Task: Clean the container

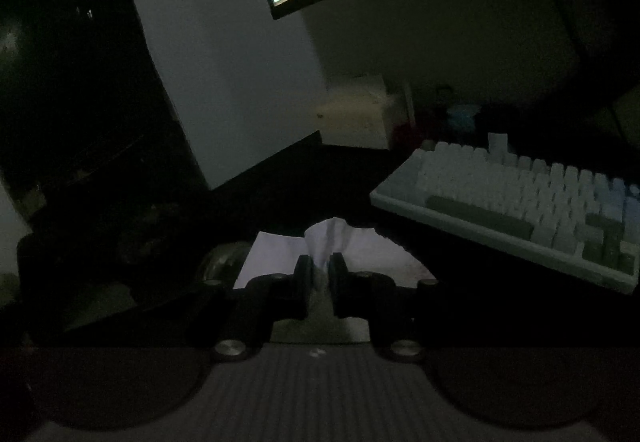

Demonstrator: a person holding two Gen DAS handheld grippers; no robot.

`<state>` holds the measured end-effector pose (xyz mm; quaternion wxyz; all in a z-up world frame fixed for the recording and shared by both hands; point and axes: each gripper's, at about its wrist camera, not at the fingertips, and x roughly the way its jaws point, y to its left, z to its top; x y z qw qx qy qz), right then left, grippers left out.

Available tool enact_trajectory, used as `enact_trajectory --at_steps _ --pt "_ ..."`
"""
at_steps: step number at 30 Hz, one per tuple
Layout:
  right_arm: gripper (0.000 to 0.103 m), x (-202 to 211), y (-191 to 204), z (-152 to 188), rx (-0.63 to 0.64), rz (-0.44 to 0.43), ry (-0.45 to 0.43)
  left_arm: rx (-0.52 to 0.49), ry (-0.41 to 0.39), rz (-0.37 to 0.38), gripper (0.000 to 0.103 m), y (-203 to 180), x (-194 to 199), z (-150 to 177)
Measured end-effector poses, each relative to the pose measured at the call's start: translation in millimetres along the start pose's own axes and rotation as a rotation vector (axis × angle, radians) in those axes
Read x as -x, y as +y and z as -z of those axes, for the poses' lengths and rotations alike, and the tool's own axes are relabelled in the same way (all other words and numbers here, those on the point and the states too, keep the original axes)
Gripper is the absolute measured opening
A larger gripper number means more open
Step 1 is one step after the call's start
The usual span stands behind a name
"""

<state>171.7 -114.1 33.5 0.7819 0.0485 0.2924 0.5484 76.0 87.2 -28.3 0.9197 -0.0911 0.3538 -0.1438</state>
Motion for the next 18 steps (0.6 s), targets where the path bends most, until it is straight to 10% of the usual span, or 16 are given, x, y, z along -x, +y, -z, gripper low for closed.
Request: enact_trajectory --at_steps 12,18 --pt "0.011 26.7 -47.0 -0.1 -0.103 0.184 -0.058 0.010 -0.063 0.078 0.088 8.5 7.0 3.1" --pt "0.011 35.3 -41.1 2.2 -0.089 0.152 -0.077 -0.012 -0.127 0.114 0.025 2.0 12.8 1.5"
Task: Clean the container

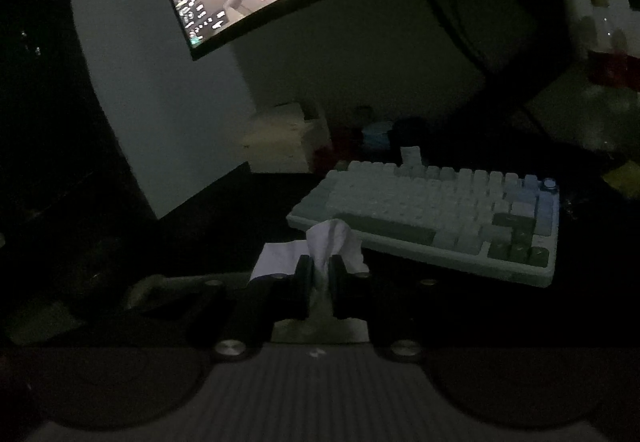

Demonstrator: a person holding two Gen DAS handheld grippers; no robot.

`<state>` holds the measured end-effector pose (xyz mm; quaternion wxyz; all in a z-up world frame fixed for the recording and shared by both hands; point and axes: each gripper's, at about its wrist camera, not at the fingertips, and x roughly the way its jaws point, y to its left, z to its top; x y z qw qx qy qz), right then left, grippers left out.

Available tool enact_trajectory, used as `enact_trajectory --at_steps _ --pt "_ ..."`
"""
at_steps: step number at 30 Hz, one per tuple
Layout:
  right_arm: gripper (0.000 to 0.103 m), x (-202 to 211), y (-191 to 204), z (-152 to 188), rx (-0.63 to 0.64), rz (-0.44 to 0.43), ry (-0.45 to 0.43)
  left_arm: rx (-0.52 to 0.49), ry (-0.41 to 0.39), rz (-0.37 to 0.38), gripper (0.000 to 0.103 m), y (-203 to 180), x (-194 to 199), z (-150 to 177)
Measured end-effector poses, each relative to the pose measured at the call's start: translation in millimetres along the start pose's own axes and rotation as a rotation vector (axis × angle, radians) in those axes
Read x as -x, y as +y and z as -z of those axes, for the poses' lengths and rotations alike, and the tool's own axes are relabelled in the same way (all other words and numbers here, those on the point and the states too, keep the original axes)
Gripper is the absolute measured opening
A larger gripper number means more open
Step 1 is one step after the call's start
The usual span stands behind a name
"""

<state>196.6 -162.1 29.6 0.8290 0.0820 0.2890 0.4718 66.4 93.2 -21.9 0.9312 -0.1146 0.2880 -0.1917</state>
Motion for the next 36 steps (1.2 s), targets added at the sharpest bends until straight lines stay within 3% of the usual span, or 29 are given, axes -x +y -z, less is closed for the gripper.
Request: enact_trajectory --at_steps 1,4,9,10,12,13,14,22,31,36 --pt "0.011 0.0 -0.4 0.6 -0.004 -0.005 -0.001 0.002 -0.010 0.008 0.016 -0.5 -0.2 -0.7" --pt "0.011 4.9 -2.8 1.4 -0.025 -0.020 -0.009 0.023 -0.031 0.072 0.011 -4.5 1.2 -3.3" --pt "0.011 21.1 1.1 -1.0 -0.018 -0.041 -0.042 0.073 -0.046 0.199 0.010 -11.6 11.0 -10.5" --pt "0.011 22.0 3.0 -1.1 -0.014 -0.045 -0.042 0.057 -0.044 0.182 0.011 -14.5 11.7 -10.2" --pt "0.011 21.0 7.5 0.2 -0.004 -0.053 -0.035 0.024 -0.039 0.146 0.024 -20.7 13.1 -9.5" --pt "0.011 19.2 9.7 1.7 0.001 -0.059 -0.027 0.008 -0.027 0.122 0.041 -22.4 12.1 -8.0" --pt "0.011 16.9 12.2 3.4 0.006 -0.064 -0.016 -0.003 -0.018 0.095 0.046 -23.1 10.9 -6.1" --pt "0.011 -3.0 26.0 17.8 0.012 -0.085 0.045 -0.048 0.040 0.070 0.047 -18.4 11.0 8.8" --pt "0.012 -9.3 42.3 27.9 0.030 -0.058 0.035 -0.034 0.064 0.047 0.051 -7.6 7.0 24.1" --pt "0.012 -13.1 65.1 31.7 0.063 -0.125 0.032 -0.036 0.069 0.039 0.051 -9.0 3.1 25.3"
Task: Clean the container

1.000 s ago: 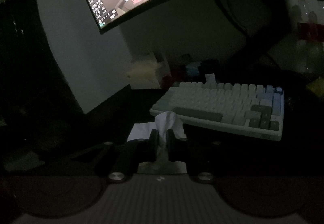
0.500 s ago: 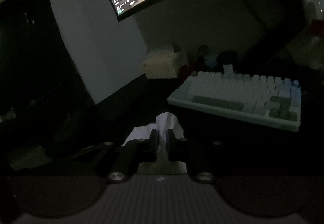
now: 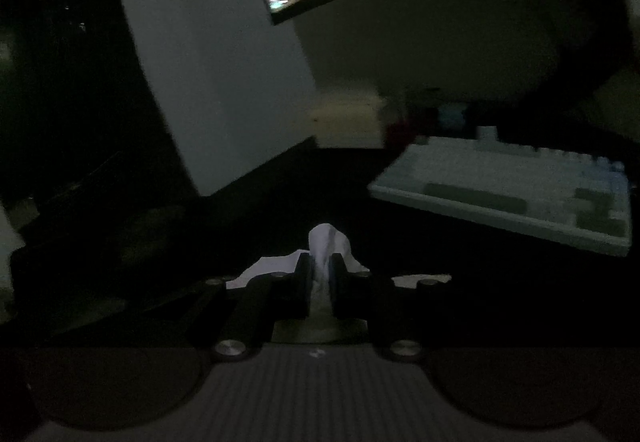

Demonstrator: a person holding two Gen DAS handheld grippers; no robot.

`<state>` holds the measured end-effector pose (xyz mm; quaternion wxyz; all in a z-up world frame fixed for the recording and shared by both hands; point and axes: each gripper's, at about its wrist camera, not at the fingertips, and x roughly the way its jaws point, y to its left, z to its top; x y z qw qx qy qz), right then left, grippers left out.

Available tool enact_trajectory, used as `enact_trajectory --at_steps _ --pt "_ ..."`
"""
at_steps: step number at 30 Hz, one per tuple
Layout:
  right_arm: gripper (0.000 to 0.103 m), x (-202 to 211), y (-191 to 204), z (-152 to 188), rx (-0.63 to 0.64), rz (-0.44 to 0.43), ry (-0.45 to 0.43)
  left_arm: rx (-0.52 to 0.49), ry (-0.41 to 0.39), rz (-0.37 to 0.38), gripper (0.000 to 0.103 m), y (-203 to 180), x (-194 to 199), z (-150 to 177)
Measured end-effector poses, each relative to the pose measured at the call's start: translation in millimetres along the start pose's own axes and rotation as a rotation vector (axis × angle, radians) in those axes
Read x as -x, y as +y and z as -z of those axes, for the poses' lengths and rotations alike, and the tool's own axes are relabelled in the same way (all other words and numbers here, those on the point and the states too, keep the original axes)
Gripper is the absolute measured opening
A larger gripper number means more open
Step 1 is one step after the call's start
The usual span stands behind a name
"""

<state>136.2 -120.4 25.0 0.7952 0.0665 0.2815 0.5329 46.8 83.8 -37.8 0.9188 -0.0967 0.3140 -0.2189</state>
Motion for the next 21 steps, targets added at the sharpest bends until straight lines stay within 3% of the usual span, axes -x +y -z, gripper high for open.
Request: enact_trajectory --at_steps 4,12,18,21 --pt "0.012 -3.2 2.3 -0.4 0.024 -0.019 0.001 0.020 0.003 0.003 0.052 2.2 -2.6 -2.5" --pt "0.012 -3.0 -34.5 -7.4 -0.066 0.121 0.006 0.062 0.001 0.006 0.053 9.3 -5.5 -5.9" --pt "0.012 -10.2 -2.3 -6.2 0.007 -0.013 0.010 0.063 0.008 0.008 0.053 10.9 -7.2 -8.2" --pt "0.012 -12.7 0.1 -7.3 0.018 -0.033 0.015 0.060 0.014 0.007 0.054 11.5 -7.3 -9.0"
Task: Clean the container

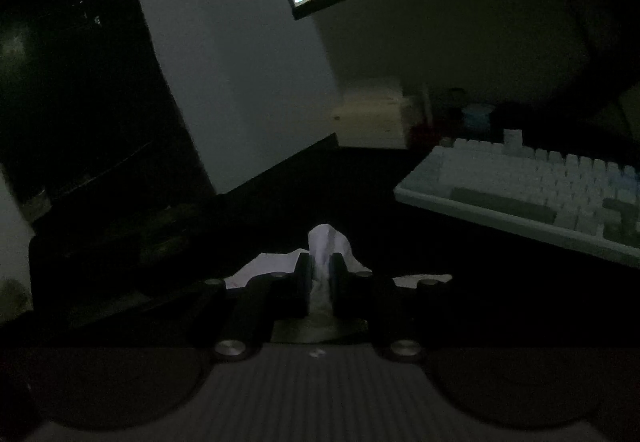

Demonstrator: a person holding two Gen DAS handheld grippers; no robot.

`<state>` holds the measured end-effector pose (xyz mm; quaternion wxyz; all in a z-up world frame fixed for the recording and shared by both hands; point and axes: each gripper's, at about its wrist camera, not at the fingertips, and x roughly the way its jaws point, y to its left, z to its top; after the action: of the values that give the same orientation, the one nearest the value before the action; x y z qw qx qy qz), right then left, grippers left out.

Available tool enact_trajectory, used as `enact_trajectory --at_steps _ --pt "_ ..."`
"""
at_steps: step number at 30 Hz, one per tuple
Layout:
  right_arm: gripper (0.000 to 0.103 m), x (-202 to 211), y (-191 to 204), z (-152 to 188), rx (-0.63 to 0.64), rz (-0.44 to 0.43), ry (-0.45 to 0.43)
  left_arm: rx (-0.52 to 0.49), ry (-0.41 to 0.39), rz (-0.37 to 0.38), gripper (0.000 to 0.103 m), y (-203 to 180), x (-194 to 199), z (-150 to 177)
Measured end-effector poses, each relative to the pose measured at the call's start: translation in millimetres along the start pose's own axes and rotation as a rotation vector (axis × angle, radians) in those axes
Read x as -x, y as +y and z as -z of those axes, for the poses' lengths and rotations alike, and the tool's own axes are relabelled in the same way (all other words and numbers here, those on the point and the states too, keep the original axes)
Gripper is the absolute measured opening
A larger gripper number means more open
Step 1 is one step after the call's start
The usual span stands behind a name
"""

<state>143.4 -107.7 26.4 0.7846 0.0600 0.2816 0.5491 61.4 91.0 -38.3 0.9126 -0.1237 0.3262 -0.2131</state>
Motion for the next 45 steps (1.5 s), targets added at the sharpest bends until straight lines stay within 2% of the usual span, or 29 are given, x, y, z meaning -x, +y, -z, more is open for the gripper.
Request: enact_trajectory --at_steps 6,9,13,15,18,22,27,28,30,31,34,35,38,40,42,44,45 --pt "0.012 7.1 -30.6 -1.0 -0.068 0.148 -0.015 -0.008 -0.003 -0.001 0.054 1.1 3.1 2.2" --pt "0.012 10.7 -39.2 -1.3 -0.109 0.190 -0.018 -0.010 -0.006 0.004 0.054 2.5 5.5 3.5" --pt "0.013 8.5 -19.6 -1.5 -0.068 0.149 -0.020 -0.012 -0.004 0.009 0.055 3.4 5.1 2.3" --pt "0.013 5.4 -7.8 -2.1 -0.039 0.116 -0.015 0.004 0.006 0.011 0.055 4.2 4.8 0.0" --pt "0.013 0.4 2.2 -3.4 -0.013 0.112 -0.011 0.048 0.031 0.005 0.056 6.2 4.5 -5.8" --pt "0.013 -2.0 -1.4 -4.9 -0.031 0.100 -0.006 0.031 0.044 -0.024 0.057 2.8 6.0 -12.5" --pt "0.013 -1.4 -7.4 -6.7 -0.036 0.122 -0.001 0.038 0.023 -0.015 0.057 4.9 6.5 -11.7" --pt "0.013 -0.8 -8.8 -7.1 -0.040 0.127 0.000 0.038 0.014 -0.012 0.056 5.0 6.6 -11.1" --pt "0.013 1.4 -11.3 -7.7 -0.050 0.136 -0.002 0.037 -0.002 0.040 0.031 4.8 6.9 -9.8" --pt "0.013 2.5 -12.1 -7.6 -0.053 0.135 -0.003 0.045 -0.012 0.087 0.014 4.2 7.2 -9.8" --pt "0.013 5.9 -13.8 -6.9 -0.062 0.126 -0.004 0.044 -0.056 0.126 0.006 -0.5 9.6 -10.7" --pt "0.013 6.7 -14.5 -6.6 -0.066 0.123 -0.001 0.073 -0.067 0.156 0.004 1.5 10.3 -11.5" --pt "0.012 8.4 -16.5 -5.3 -0.076 0.118 0.010 0.162 -0.096 0.244 0.006 7.6 12.4 -13.9" --pt "0.013 8.5 -16.6 -4.4 -0.070 0.119 0.010 0.214 -0.098 0.277 0.006 11.7 11.4 -13.9" --pt "0.013 8.8 -16.1 -3.6 -0.069 0.124 0.006 0.195 -0.122 0.224 0.009 10.0 13.6 -12.2" --pt "0.013 8.7 -15.1 -2.4 -0.059 0.132 0.001 0.132 -0.144 0.137 0.024 3.2 18.1 -10.8" --pt "0.013 8.5 -14.9 -1.5 -0.056 0.138 -0.002 0.097 -0.145 0.111 0.025 -1.2 19.4 -9.2"
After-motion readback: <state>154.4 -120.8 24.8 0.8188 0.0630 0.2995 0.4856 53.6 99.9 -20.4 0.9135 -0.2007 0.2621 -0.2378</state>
